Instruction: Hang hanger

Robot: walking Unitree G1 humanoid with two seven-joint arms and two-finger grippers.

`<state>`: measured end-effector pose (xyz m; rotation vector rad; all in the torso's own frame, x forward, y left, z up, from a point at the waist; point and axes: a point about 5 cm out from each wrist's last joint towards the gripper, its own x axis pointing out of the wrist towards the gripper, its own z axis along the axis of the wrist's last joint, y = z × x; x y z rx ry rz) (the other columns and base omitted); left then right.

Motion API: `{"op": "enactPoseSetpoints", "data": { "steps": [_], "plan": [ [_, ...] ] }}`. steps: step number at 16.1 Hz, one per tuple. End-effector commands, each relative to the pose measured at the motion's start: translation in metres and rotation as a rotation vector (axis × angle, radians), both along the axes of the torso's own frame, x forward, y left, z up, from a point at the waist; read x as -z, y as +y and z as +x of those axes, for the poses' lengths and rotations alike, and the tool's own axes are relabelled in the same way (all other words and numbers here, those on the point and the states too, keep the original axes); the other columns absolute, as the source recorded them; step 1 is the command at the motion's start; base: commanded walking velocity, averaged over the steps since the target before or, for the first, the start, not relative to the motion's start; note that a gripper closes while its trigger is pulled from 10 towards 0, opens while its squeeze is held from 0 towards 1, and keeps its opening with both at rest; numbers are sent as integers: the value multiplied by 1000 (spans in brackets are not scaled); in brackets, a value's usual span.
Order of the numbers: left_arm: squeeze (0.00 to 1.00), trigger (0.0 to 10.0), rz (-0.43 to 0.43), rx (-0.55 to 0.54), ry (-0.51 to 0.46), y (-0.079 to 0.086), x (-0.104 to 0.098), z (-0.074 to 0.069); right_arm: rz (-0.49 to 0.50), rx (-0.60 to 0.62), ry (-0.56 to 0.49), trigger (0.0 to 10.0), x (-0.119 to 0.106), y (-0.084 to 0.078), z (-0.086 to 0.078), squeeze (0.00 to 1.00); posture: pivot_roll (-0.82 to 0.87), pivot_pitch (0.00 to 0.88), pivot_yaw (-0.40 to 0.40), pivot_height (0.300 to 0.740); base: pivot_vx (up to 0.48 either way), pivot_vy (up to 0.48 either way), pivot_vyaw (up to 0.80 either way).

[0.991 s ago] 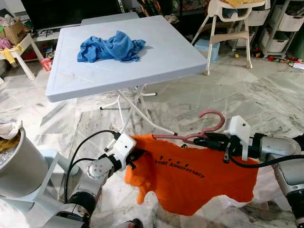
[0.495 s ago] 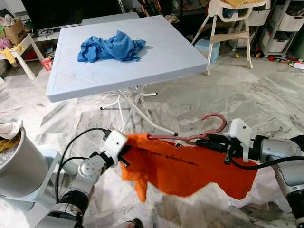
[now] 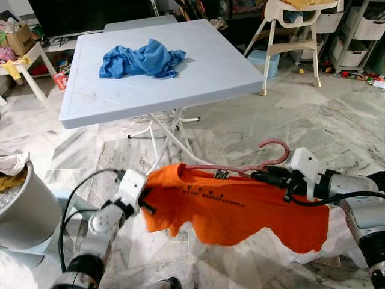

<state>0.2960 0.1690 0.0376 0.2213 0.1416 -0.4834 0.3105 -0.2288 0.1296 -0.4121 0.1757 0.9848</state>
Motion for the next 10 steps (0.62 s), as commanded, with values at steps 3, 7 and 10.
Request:
{"op": "enactPoseSetpoints", "data": {
  "steps": [3, 7, 10],
  "plan": [
    [0, 0, -21, -121, 37, 22, 8, -8, -14, 46, -51, 0, -14, -16, 5, 0, -126, 47, 94, 740, 0, 0, 0],
    [0, 0, -41, -188, 83, 27, 14, -11, 14, 68, -82, 0, -25, -22, 10, 0, -132, 49, 91, 740, 0, 0, 0],
    [0, 0, -42, -185, 82, 26, 14, -11, 22, 74, -86, 0, -26, -23, 11, 0, -132, 49, 90, 740, 0, 0, 0]
  ]
}}
